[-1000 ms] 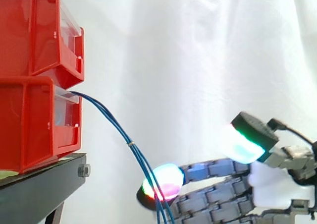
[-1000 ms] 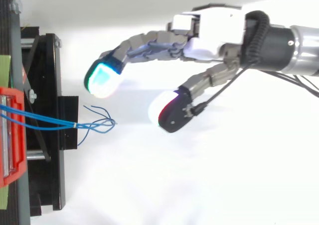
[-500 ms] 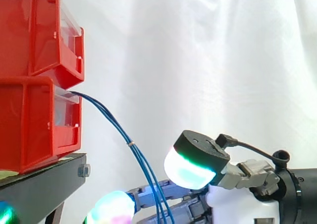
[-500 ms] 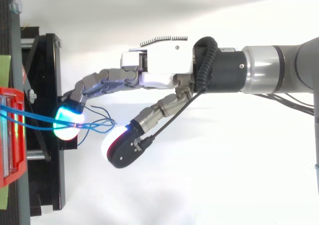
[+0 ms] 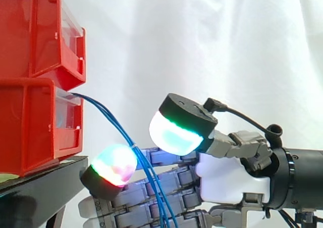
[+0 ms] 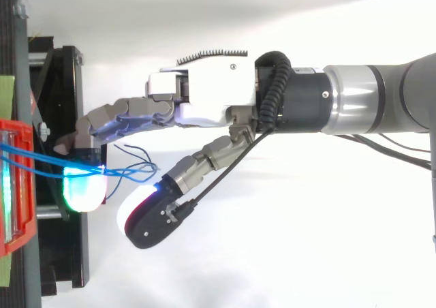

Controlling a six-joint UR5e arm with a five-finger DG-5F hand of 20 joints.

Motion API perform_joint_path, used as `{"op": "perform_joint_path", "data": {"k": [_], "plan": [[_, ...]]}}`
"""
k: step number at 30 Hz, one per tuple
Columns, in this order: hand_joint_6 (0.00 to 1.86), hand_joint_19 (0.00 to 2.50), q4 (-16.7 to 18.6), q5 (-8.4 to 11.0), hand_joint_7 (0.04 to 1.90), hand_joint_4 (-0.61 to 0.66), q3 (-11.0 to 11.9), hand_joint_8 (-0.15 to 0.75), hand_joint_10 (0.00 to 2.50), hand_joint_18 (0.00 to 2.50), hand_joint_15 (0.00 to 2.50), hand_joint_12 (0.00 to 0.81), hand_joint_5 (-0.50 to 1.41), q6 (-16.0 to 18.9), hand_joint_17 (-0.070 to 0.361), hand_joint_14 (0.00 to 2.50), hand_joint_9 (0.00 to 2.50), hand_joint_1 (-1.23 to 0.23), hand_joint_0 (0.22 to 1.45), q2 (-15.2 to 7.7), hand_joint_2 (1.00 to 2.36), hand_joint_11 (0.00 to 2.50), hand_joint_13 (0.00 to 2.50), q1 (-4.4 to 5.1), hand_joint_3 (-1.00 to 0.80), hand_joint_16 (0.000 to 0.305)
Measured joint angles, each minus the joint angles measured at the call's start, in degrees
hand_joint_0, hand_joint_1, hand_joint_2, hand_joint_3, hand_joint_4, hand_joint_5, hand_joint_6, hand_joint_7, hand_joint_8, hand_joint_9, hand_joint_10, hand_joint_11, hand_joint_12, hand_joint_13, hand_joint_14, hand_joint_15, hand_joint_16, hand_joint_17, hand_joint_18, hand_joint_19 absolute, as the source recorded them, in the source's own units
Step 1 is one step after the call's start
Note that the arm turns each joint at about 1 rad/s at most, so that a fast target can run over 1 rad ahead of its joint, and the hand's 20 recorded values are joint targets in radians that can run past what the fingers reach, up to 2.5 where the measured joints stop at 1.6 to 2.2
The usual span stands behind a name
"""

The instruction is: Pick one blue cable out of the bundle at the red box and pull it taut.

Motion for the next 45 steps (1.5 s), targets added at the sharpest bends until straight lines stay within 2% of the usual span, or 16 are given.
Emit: {"op": "perform_joint_path", "data": {"k": [3, 6, 11, 20, 24, 28, 34, 42, 45], "plan": [[0.58, 0.13, 0.0, -0.05, 1.06, 0.23, 0.2, 0.263, 0.00, 0.13, 0.10, 0.329, -0.14, 0.2, 0.110, 0.00, 0.28, -0.77, 0.62, 0.0, 1.01, 0.02, 0.21, -0.08, -0.41, 0.049], [0.50, 0.14, 0.0, -0.08, 1.15, 0.27, 0.3, 0.264, 0.00, 0.13, 0.10, 0.330, -0.13, 0.3, 0.111, 0.00, 0.28, -0.77, 0.59, 0.0, 1.00, 0.02, 0.21, -0.20, -0.49, 0.049], [0.50, 0.14, 0.0, -0.08, 1.09, 0.30, 0.4, 0.265, 0.00, 0.13, 0.10, 0.333, -0.14, 0.4, 0.112, 0.00, 0.28, -0.76, 0.57, 0.0, 1.00, 0.01, 0.21, -0.47, -0.50, 0.050], [0.50, 0.15, -1.4, 0.13, 1.18, 0.27, 0.4, 0.273, 0.00, 0.13, 0.10, 0.333, -0.12, -0.5, 0.113, 0.00, 0.29, -0.75, 0.57, 0.0, 1.00, 0.02, 0.21, -1.12, -0.50, 0.050], [0.65, 0.14, -2.2, 0.35, 0.99, 0.23, 0.4, 0.278, 0.00, 0.14, 0.10, 0.334, -0.15, -1.6, 0.112, 0.00, 0.31, -0.77, 0.57, 0.0, 1.00, 0.06, 0.21, -1.59, -0.50, 0.050], [0.71, 0.14, -2.4, 1.08, 0.91, 0.23, 0.4, 0.277, 0.00, 0.15, 0.10, 0.333, -0.16, -2.9, 0.112, 0.00, 0.31, -0.78, 0.57, 0.0, 1.00, 0.06, 0.22, -1.89, -0.50, 0.050], [0.73, 0.15, -2.6, 2.29, 0.87, 0.22, 0.4, 0.274, 0.00, 0.16, 0.11, 0.332, -0.16, -4.2, 0.111, 0.00, 0.31, -0.80, 0.59, 0.0, 1.00, 0.06, 0.23, -2.02, -0.50, 0.049], [0.70, 0.15, -2.4, 2.45, 0.92, 0.24, 0.4, 0.287, 0.00, 0.21, 0.11, 0.336, -0.15, -4.8, 0.112, 0.00, 0.36, -0.81, 0.56, 0.0, 1.00, 0.08, 0.27, -1.69, -0.50, 0.050], [0.75, 0.14, -2.4, 2.46, 0.87, 0.22, 0.4, 0.288, 0.00, 0.23, 0.12, 0.333, -0.16, -5.3, 0.110, 0.00, 0.39, -0.82, 0.59, 0.0, 1.00, 0.10, 0.29, -1.53, -0.50, 0.049]]}}
